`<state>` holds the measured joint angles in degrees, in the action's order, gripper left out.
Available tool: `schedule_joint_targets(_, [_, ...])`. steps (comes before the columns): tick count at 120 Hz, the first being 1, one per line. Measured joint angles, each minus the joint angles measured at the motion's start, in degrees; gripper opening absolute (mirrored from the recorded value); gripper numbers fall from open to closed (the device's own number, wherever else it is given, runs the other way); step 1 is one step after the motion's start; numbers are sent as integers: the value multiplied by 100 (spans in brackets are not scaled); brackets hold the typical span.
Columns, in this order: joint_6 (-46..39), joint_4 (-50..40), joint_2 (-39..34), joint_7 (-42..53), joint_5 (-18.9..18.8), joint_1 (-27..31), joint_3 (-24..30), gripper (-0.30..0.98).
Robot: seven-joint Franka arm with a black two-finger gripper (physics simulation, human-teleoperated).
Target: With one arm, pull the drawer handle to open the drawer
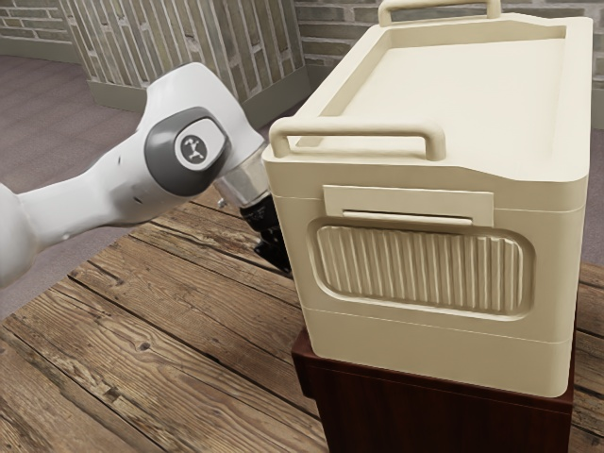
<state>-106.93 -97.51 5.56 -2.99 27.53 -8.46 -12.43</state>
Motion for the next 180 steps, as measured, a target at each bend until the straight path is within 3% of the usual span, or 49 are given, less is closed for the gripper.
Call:
schedule_joint_targets(46, [82, -7, -83, 25, -217, 47, -80, -9])
schedule_joint_targets(180, [527, -297, -526, 333, -958, 356, -760, -10])
